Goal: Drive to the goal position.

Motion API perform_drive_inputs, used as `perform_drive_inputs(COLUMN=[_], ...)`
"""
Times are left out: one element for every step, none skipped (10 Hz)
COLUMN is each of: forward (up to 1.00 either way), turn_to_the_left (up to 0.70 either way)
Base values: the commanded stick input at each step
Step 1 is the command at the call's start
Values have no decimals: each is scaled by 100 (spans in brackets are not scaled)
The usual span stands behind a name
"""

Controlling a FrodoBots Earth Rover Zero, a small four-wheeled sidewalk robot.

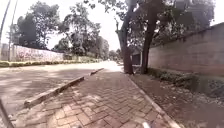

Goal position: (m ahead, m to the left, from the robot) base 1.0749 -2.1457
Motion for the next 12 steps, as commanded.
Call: perform_drive_inputs(forward=[50,50,50,50,50,50,50,50,50,50,50,50], turn_to_the_left=[0,0,0,0,0,0,0,0,0,0,0,0])
